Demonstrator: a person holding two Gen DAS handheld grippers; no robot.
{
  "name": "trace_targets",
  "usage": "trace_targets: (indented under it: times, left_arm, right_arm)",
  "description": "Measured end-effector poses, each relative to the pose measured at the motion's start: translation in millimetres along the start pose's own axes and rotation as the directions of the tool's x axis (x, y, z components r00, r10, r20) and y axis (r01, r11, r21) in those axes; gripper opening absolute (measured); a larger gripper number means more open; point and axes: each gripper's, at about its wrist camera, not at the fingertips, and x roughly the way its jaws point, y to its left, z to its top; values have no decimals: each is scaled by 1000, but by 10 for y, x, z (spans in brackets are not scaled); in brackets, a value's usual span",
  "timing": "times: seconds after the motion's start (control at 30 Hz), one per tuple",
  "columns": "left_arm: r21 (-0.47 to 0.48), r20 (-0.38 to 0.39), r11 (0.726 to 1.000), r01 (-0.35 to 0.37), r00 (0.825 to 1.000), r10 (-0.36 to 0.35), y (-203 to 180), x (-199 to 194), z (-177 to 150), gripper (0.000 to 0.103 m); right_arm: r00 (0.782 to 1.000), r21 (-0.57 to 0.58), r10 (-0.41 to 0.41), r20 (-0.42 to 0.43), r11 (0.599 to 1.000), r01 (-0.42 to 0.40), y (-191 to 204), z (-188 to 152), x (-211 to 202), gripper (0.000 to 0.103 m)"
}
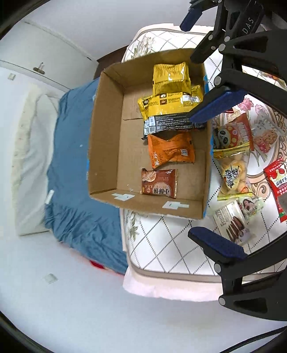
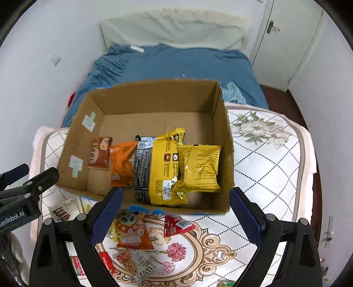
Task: Organize snacks
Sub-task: 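Withdraw both tools from the box toward the remaining snacks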
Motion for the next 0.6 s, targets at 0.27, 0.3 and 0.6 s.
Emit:
trace_targets:
  times: [0.27,0.3,0.6]
  left_arm:
    - [11,129,999,-30,991,28,-20,-615,-298,97]
    - [10,137,999,-30,990,28,-17,-661,-327,97]
    - [17,211,999,-41,977,36,-48,-1131,-653,97]
  right_arm:
    - [993,-8,11,120,1000,-10,71,-295,-603,99]
    - [991,-6,15,132,1000,-14,69,-326,-662,99]
    - [980,-9,77,184,997,-77,82,-625,-1159,99]
